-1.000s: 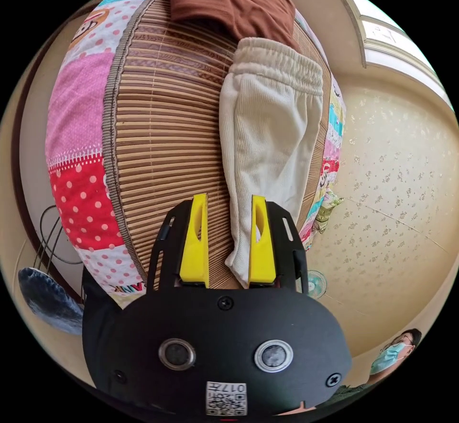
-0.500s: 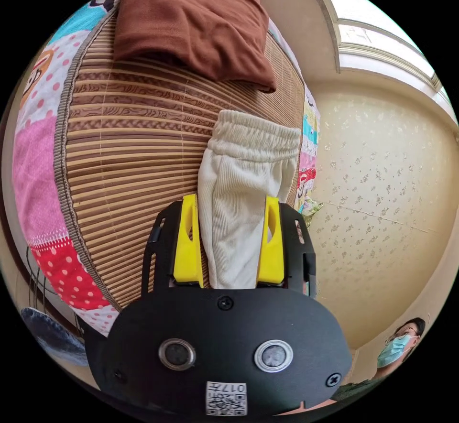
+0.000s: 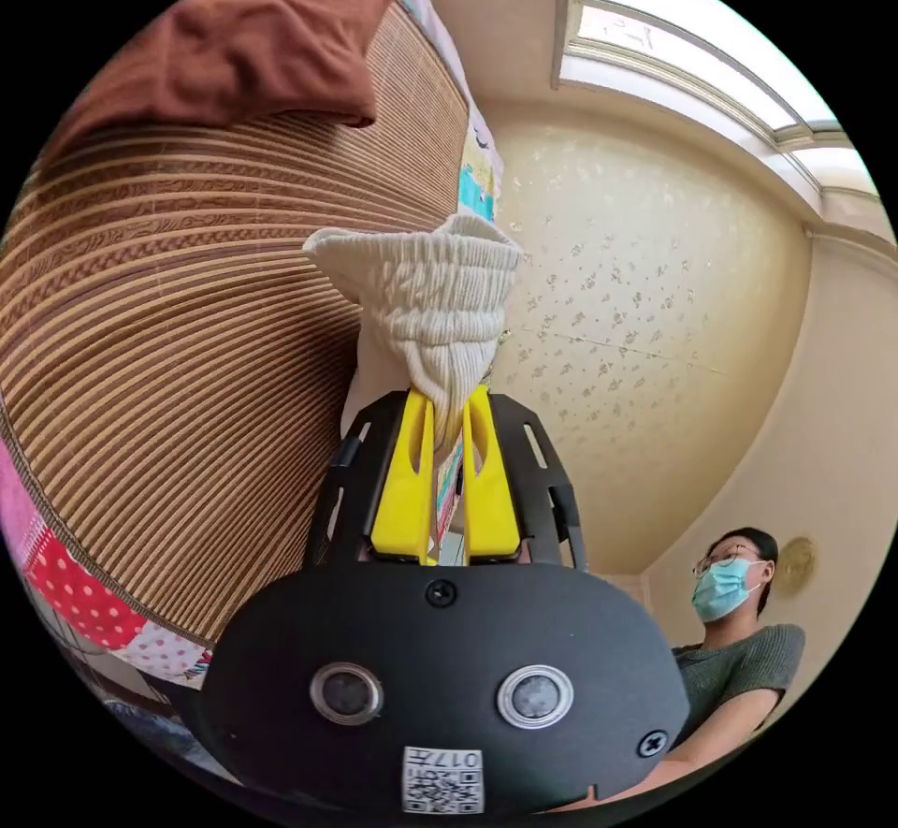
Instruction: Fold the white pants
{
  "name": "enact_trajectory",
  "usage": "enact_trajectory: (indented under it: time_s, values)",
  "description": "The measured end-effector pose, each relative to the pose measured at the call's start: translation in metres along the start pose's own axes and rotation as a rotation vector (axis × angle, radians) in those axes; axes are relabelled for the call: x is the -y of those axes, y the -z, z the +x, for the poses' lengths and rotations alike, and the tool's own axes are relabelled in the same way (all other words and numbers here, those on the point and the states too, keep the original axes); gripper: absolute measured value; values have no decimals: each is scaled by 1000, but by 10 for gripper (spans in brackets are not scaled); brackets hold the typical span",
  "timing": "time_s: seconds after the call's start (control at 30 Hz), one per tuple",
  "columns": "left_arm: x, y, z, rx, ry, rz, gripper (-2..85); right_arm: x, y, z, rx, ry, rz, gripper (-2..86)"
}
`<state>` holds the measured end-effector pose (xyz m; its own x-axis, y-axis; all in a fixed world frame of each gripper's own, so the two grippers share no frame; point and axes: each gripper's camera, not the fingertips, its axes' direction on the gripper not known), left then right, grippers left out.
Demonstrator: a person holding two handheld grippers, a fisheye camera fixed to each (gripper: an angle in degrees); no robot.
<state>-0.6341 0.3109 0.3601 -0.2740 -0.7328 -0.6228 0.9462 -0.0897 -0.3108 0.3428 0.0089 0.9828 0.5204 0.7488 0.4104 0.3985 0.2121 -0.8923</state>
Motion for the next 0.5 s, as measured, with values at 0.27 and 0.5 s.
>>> enact_trajectory:
  time_s: [0.27, 0.5]
  values:
    - [-27, -81, 129, -50, -471, -370, 50, 66, -194, -44, -2, 121, -464, 8]
    - [-139, -243, 198, -109, -652, -726, 66, 63, -31, 34, 181, 88, -230, 8]
